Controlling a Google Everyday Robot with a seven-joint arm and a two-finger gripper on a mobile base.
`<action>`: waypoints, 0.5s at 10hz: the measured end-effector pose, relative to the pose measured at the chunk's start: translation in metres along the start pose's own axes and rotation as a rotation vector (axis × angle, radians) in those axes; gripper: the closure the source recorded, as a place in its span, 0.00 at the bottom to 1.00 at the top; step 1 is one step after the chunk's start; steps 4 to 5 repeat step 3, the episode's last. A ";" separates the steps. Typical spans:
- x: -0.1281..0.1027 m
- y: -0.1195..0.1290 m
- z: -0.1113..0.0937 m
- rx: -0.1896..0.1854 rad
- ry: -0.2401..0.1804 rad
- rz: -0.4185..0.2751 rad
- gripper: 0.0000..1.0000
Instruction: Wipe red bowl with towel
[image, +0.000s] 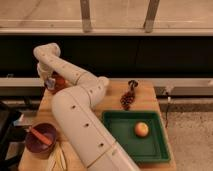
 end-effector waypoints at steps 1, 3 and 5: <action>0.006 -0.001 -0.003 0.013 -0.001 0.004 1.00; 0.013 -0.009 -0.010 0.028 -0.006 0.025 1.00; 0.013 -0.009 -0.010 0.028 -0.006 0.025 1.00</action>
